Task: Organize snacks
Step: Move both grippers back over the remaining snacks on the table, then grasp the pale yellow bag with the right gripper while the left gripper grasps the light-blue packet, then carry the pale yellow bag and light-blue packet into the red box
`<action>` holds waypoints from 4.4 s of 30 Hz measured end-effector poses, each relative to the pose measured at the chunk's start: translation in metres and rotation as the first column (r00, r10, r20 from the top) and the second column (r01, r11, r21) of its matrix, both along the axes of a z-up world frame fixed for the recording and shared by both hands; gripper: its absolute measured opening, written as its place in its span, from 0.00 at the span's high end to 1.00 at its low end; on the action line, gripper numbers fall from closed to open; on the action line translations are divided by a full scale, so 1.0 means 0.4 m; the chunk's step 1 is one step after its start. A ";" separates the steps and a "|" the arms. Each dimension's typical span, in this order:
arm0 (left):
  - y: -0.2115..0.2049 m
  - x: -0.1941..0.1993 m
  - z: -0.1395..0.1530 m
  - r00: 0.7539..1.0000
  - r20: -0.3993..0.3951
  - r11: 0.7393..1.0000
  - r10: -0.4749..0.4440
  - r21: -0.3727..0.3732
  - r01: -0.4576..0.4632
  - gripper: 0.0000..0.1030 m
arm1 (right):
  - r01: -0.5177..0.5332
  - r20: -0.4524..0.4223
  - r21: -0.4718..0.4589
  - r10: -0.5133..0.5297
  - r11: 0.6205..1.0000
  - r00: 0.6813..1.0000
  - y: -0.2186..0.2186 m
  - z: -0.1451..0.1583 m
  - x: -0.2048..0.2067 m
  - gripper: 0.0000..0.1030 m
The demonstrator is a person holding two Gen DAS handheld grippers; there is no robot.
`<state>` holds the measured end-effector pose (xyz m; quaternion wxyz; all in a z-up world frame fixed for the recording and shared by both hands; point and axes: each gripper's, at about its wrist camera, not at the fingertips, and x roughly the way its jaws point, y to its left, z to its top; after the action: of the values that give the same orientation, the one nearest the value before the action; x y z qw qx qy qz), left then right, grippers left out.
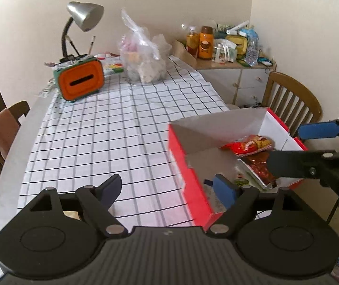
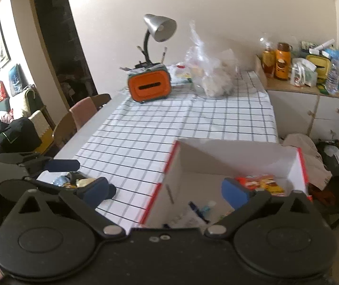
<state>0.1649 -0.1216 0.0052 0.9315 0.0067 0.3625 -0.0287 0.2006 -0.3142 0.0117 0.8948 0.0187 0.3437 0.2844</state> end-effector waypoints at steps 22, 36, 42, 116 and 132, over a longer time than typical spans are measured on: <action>0.426 -0.111 -0.066 0.998 -0.019 0.997 0.058 0.042 -0.057 0.17 | -0.083 -0.048 -0.040 0.081 0.996 0.996 0.359 -0.069 -0.059 0.00; 0.644 -0.077 -0.226 0.984 -0.169 0.995 0.063 0.092 -0.048 0.17 | -0.130 -0.101 -0.134 0.117 0.982 0.988 0.573 -0.198 0.000 0.04; 0.719 -0.045 -0.290 0.968 -0.240 0.995 0.077 0.082 -0.059 0.17 | -0.135 -0.143 -0.170 0.111 0.976 0.984 0.637 -0.259 0.039 0.07; 0.510 -0.024 -0.113 0.965 -0.255 0.996 0.068 -0.032 -0.079 0.54 | -0.064 -0.241 -0.049 0.050 0.997 0.969 0.465 -0.150 0.010 0.49; 0.112 0.066 -0.030 0.979 -0.193 0.997 -0.071 -0.025 0.068 0.54 | 0.056 -0.176 -0.058 -0.066 0.997 0.982 0.092 -0.102 0.048 0.49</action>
<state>0.1915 -0.0766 -0.0068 0.8903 0.0079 0.4506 -0.0651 0.2196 -0.2774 -0.0292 0.8690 0.0307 0.4290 0.2448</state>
